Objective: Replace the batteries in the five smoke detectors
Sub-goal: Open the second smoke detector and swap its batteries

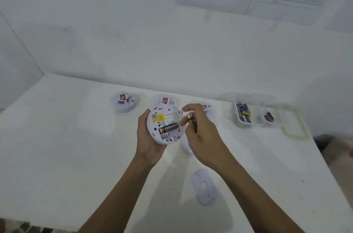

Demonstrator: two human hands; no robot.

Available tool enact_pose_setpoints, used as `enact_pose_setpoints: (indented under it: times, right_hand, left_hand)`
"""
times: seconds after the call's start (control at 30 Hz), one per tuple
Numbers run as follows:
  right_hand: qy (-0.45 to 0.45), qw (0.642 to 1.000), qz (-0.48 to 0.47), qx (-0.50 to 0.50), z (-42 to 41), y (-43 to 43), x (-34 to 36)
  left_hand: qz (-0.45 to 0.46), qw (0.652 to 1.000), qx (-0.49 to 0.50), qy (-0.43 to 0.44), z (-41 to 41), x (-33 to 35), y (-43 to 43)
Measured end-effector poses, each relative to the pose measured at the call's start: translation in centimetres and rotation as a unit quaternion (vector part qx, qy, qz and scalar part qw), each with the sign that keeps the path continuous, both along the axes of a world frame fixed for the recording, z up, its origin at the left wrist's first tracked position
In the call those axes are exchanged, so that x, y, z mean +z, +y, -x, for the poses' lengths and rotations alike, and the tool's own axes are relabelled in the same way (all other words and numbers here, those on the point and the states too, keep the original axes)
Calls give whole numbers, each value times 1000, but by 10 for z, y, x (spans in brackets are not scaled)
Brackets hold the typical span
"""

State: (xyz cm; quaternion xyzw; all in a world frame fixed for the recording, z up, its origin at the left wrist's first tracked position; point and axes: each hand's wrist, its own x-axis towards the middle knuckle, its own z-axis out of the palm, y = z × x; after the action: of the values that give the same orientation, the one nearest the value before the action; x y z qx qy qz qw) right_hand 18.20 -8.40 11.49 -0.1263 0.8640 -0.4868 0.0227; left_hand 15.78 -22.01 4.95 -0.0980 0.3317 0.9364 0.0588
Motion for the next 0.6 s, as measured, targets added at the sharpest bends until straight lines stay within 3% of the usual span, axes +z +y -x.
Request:
enact_pose_setpoints:
  times: [0.27, 0.6]
  right_hand:
    - [30, 994, 77, -77, -1, -1, -12]
    - [59, 983, 77, -153, -2, -7, -22]
  left_hand:
    - [-9, 1000, -13, 0, -1, 9, -2]
    - [-12, 1000, -15, -10, 2, 7, -4]
